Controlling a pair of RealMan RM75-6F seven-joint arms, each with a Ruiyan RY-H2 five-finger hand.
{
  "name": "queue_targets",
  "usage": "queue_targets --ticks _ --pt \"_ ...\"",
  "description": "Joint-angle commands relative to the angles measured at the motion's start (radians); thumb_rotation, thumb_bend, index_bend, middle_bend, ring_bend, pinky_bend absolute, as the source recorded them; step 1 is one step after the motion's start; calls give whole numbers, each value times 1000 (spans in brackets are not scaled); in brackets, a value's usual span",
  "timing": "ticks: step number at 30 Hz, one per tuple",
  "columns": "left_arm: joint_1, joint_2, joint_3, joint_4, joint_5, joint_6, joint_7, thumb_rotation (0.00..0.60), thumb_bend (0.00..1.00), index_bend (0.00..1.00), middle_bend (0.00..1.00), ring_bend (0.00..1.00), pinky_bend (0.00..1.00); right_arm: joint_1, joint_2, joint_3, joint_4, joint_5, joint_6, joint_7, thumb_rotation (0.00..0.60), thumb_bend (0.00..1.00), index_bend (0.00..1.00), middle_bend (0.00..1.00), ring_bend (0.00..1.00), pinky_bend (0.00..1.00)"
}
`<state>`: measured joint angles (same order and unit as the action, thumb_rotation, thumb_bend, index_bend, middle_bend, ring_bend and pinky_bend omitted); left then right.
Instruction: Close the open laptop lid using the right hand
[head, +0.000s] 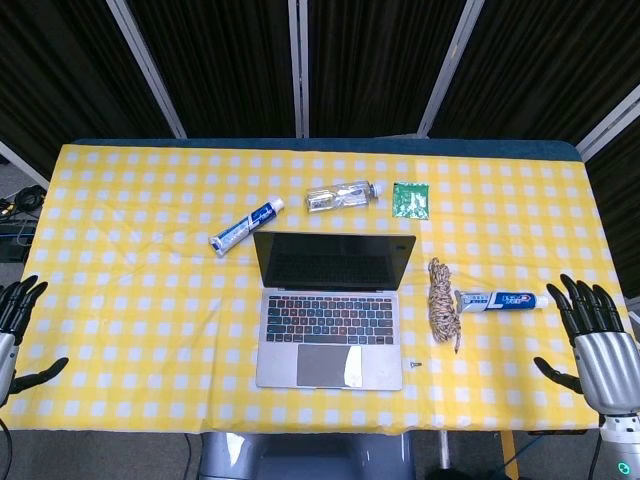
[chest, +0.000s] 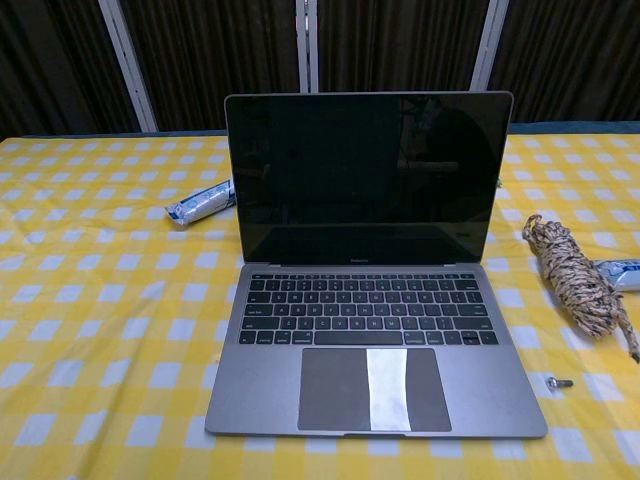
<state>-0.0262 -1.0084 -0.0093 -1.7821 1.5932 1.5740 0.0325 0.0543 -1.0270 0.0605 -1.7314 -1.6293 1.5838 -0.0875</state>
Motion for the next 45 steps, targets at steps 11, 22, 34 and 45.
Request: queue_targets --ticks 11,22,34,45 --pt "-4 -3 -3 1 -10 -9 -6 600 0 0 0 0 0 19 -5 -9 6 1 -45 11 600 56 0 0 0 0" --pt "-29 -21 -32 18 -75 -53 -5 600 0 0 0 0 0 269 6 136 34 110 -344 171 600 945 49 0 0 0" --pt "-59 -60 -59 56 -142 -100 48 600 0 0 0 0 0 586 32 266 30 259 -771 419 600 1000 113 22 0 0" --pt "-70 -63 -66 55 -182 -129 51 600 0 0 0 0 0 777 -1 273 39 441 -1019 316 600 1000 131 122 12 0"
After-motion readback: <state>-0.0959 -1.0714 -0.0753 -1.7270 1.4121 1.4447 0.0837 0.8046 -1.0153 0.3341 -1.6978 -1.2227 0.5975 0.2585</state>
